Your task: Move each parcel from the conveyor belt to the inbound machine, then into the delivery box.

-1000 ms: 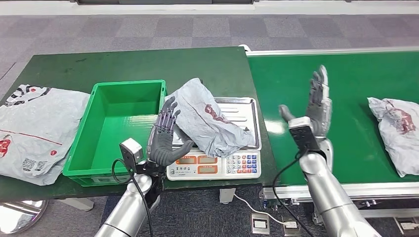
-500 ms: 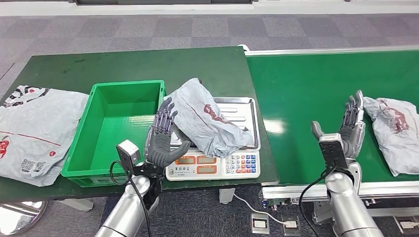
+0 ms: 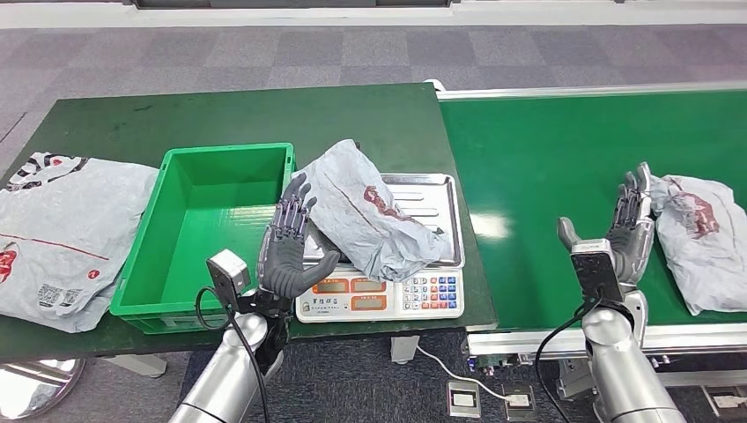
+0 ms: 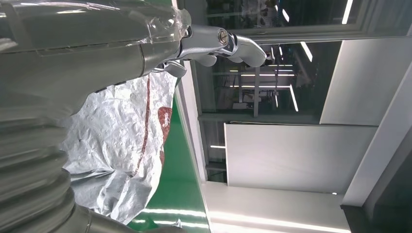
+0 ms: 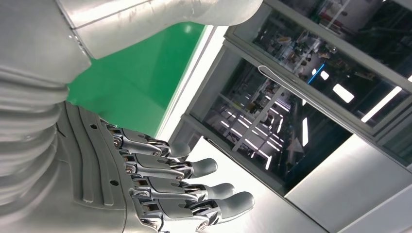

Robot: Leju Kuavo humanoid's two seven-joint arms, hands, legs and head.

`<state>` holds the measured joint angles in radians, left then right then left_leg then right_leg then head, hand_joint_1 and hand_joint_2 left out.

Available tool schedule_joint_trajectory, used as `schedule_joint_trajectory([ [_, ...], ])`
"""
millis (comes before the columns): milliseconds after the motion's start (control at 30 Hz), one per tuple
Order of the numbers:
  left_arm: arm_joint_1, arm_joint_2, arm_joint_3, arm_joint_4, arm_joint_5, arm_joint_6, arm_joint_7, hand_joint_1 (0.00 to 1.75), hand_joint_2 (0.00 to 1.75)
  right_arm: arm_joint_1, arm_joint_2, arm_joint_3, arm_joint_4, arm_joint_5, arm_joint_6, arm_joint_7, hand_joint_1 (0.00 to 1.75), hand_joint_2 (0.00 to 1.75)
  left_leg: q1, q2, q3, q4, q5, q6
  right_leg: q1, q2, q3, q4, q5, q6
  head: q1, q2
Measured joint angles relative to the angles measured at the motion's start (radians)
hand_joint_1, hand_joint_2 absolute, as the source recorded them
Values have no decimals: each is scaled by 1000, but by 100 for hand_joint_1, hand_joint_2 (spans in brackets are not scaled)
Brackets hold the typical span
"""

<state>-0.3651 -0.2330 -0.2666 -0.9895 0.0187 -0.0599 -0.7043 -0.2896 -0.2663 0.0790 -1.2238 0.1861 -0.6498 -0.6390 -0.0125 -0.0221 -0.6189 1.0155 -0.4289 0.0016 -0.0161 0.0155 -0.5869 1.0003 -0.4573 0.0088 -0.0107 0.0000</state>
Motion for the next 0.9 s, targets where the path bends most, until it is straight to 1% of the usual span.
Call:
schedule_joint_trajectory([
  [700,-2,0,-1,1,-6,0,0,0,175,3,0,-3,0,-3,5,3,0,175,0,0,0,0,0,0,0,0,-1,0,0,0,0,0],
  [767,-34,-10,-17,36,-64,0,1,0,175,22,18,-17,4,-18,56,4,0,175,1,-2,1,0,0,0,1,-2,-1,-1,-1,1,0,0],
  [833,-120,-39,-66,144,-168,3,6,0,175,66,71,-43,15,-39,122,-19,0,175,3,-8,0,0,0,1,2,-8,3,-1,-2,2,0,0],
  [900,-203,-71,-121,254,-221,8,8,0,175,114,133,-56,27,-59,136,-48,0,175,1,-11,0,0,0,1,1,-11,5,-1,-3,2,0,0],
])
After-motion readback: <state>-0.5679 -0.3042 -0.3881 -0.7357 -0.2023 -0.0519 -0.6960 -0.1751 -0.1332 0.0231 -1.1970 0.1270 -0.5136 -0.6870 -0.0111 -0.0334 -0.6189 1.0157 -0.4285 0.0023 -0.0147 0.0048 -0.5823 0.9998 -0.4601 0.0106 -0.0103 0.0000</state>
